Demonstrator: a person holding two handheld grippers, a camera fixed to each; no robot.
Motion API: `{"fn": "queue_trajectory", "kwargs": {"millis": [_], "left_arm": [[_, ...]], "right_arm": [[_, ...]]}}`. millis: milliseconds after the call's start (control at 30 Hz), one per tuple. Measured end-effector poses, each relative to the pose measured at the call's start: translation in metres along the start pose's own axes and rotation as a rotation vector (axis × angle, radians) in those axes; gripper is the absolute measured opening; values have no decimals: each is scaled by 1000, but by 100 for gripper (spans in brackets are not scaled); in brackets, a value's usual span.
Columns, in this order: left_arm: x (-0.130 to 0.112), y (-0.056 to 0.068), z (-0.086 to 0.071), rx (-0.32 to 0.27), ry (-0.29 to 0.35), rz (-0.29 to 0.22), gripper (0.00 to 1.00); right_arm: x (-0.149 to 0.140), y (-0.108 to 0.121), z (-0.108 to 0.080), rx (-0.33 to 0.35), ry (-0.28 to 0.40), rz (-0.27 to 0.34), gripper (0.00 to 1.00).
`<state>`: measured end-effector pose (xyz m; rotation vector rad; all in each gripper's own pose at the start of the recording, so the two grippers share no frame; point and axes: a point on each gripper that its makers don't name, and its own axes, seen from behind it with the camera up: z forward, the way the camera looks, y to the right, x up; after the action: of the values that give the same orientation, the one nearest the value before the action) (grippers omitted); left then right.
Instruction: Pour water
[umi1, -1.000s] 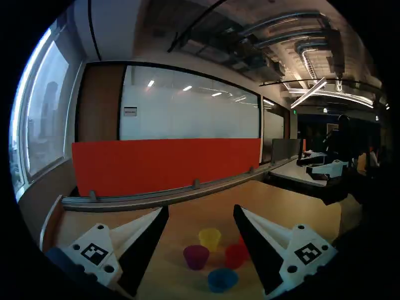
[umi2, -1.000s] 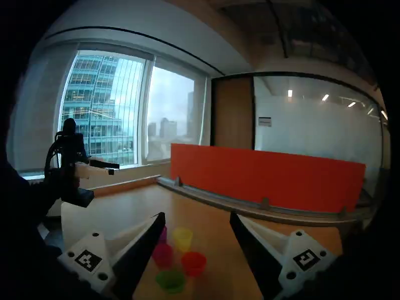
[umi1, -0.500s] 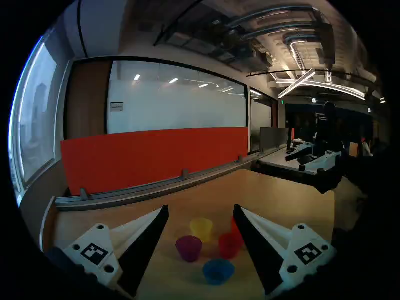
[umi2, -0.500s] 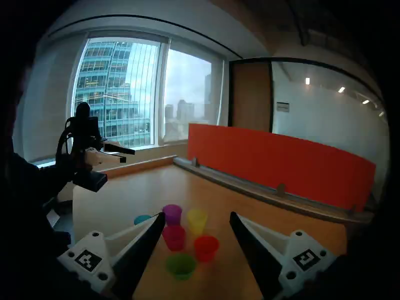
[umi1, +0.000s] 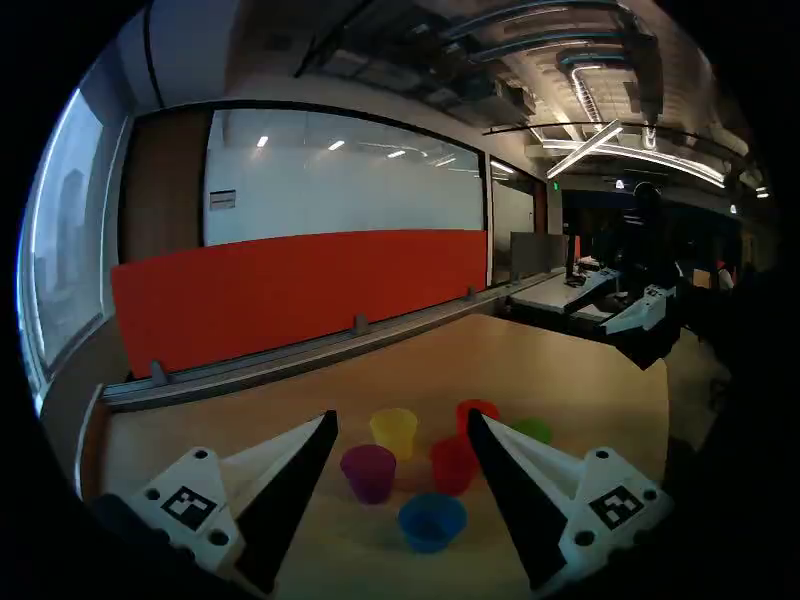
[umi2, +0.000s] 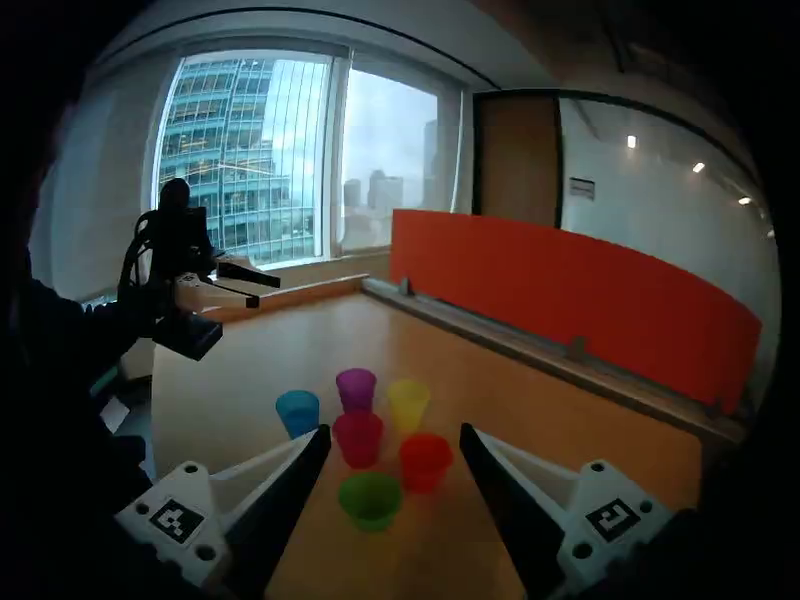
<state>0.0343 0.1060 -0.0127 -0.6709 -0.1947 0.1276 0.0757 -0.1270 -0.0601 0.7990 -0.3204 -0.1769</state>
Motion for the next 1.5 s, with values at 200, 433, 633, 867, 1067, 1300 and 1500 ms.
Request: {"fn": "queue_trajectory", "kwargs": {"millis": [200,433,633,867,1067,1300,1500], "left_arm": [[-19,2,5,-14,-34,-5,96],[-42,6,9,-31,-78,16,96],[-59,10,13,-53,-109,22,96],[-78,14,17,-76,-148,23,96],[-100,22,18,-106,-192,22,96],[-127,28,19,-121,-251,51,96],[-145,26,20,-126,-290,53,96]], "right_arm": [[-20,-2,6,13,-47,-13,100],[-43,-4,14,30,-94,-16,100],[-59,-4,21,43,-129,-17,100],[-80,-7,30,59,-167,-16,100],[-98,-11,38,70,-199,-18,100],[-119,-16,49,86,-234,-14,100],[-135,-18,58,89,-262,-6,100]]}}
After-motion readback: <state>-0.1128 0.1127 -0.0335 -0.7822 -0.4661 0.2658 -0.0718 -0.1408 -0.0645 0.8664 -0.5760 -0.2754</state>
